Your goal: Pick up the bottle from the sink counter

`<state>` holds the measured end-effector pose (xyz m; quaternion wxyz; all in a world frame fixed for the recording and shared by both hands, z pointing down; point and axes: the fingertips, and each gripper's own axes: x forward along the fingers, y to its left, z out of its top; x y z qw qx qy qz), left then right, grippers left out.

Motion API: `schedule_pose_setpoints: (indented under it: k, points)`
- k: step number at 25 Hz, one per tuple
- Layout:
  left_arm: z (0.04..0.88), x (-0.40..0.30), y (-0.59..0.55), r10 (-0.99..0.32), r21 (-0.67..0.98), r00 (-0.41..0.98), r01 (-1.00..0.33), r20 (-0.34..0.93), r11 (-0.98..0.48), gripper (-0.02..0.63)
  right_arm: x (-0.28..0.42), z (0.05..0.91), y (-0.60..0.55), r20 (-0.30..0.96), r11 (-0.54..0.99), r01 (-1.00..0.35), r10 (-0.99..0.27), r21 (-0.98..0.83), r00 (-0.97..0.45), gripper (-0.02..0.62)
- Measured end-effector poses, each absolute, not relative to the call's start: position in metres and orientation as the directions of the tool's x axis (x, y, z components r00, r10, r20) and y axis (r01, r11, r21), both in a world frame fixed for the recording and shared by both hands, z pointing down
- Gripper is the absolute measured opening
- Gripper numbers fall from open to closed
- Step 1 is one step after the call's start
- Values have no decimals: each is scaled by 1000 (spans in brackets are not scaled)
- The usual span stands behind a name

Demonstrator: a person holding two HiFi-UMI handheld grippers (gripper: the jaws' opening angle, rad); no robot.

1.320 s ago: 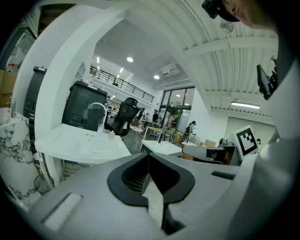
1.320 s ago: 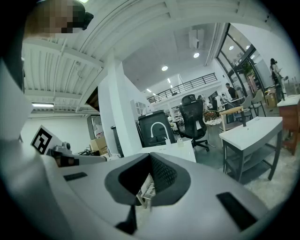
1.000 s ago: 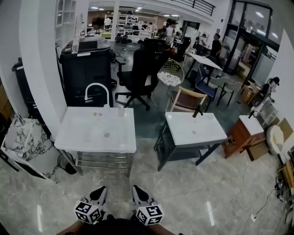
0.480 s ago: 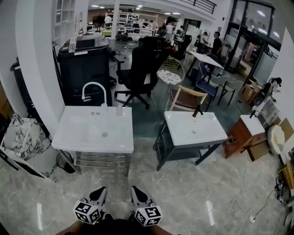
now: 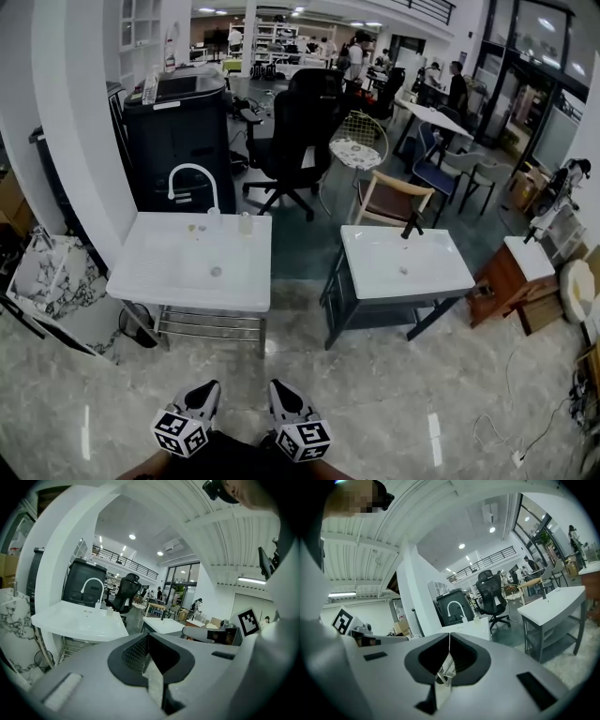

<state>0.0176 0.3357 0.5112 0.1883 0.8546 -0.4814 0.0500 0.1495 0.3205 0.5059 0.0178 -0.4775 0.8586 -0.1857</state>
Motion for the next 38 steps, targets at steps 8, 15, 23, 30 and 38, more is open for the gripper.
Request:
schedule_pose_setpoints:
  k: [8,15,23,30,38]
  points:
    - [510,39,333,-815,275,508,-855,279,-439,2,168,505,312,151,496,-796,-808,-346,-569,8]
    - [520,44,308,-809,291,512,-852,290,-435,2,173,514,288,167,488,-798,-806,-353,-567,8]
    - [522,38,264,-788,297,545,-833,287,-467,2,168,520,246,183,452,-823,-828,-344,-530,8]
    - [518,11,203,-781,306,562,-820,273,-484,2,144,516,192,187,426,-843,-845,-330,-500,8]
    - [517,-27,134,-755,337,603,-788,258,-515,2,110,515,131,222,381,-870,-862,-313,-457,8]
